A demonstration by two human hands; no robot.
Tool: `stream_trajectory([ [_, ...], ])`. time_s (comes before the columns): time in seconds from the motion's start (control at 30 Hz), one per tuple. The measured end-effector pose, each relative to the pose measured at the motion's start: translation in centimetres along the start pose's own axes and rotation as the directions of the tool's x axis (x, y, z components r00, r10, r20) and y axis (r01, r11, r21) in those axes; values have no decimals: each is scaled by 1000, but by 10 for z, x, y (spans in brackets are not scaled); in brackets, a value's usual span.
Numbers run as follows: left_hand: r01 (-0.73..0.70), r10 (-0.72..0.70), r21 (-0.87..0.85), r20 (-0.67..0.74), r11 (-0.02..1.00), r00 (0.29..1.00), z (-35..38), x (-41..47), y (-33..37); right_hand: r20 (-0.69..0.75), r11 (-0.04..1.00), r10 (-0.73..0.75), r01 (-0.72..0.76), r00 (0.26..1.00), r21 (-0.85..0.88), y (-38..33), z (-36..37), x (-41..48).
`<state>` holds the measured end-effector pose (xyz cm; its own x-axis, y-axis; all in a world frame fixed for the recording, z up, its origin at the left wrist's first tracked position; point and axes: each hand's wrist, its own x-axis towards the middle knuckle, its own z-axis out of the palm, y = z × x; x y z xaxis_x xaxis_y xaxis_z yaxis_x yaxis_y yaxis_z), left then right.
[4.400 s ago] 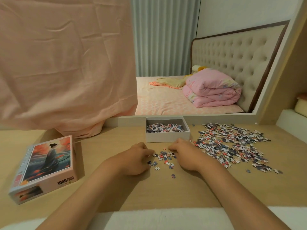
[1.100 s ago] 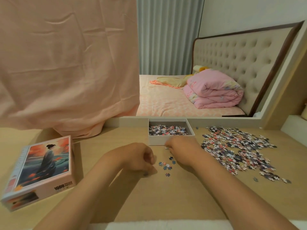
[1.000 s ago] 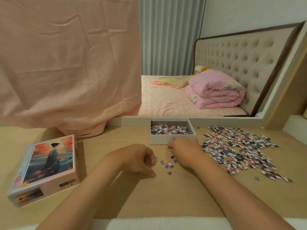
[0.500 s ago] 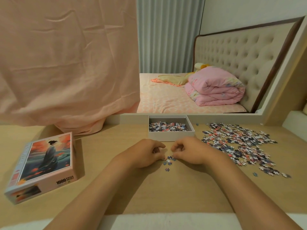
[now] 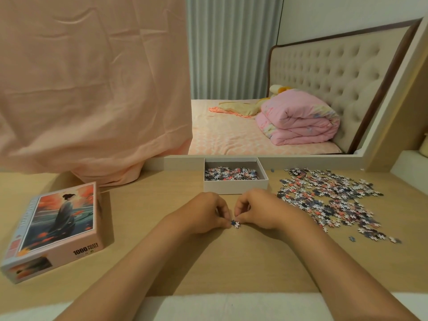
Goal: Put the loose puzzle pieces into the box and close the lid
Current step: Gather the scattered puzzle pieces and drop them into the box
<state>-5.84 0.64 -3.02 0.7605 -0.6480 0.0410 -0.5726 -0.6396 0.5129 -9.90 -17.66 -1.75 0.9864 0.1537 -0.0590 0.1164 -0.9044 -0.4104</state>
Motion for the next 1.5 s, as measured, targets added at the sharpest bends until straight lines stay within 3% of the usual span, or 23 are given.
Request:
stream_trajectory([
  [0.2, 50, -55, 42, 141, 998, 988, -9, 13, 3, -4, 997, 65, -65, 998, 41, 1, -5, -2],
  [0.27, 37, -43, 43, 153, 998, 987, -9, 15, 2, -17, 985, 103, -100, 994, 141, 4, -10, -5],
  [0.43, -25, 19, 41, 136, 999, 991, -10, 15, -6, -271, 943, 157, -63, 950, 326, 5, -36, 15],
  [0.53, -39, 37, 14, 115, 999, 993, -11, 16, -10, -416, 966, 152, -46, 897, 254, 1, -47, 42],
  [0.7, -20, 41, -191, 104, 981, 994, -11, 13, -17, -291, 991, 129, -116, 948, 62, 4, -47, 65],
  [0.8, -40, 50, -287, 27, 957, 998, -13, 14, -23, -355, 996, 86, -88, 931, 10, 5, -44, 51],
  [0.87, -52, 16, -345, -106, 937, 994, -14, 20, -24, -358, 996, 76, -85, 931, -10, 7, -37, 39],
  [0.97, -62, -74, -384, -329, 921, 942, -20, 40, -22, -283, 977, 87, -138, 955, -166, 10, -17, 26],
  [1.07, -70, -92, -330, -451, 942, 888, -28, 64, -19, -257, 946, 71, -147, 964, -290, 14, -1, 24],
  [1.2, -40, -29, -146, -444, 989, 896, -28, 83, -19, -280, 960, 72, -143, 957, -242, 17, 3, 24],
  [1.4, -103, 47, -85, -503, 991, 863, -21, 79, -22, -263, 964, 65, -129, 962, -234, 17, 3, 23],
  [1.5, -110, 65, -61, -502, 992, 863, -28, 77, -22, -403, 991, 53, -99, 913, -95, 7, -6, 22],
])
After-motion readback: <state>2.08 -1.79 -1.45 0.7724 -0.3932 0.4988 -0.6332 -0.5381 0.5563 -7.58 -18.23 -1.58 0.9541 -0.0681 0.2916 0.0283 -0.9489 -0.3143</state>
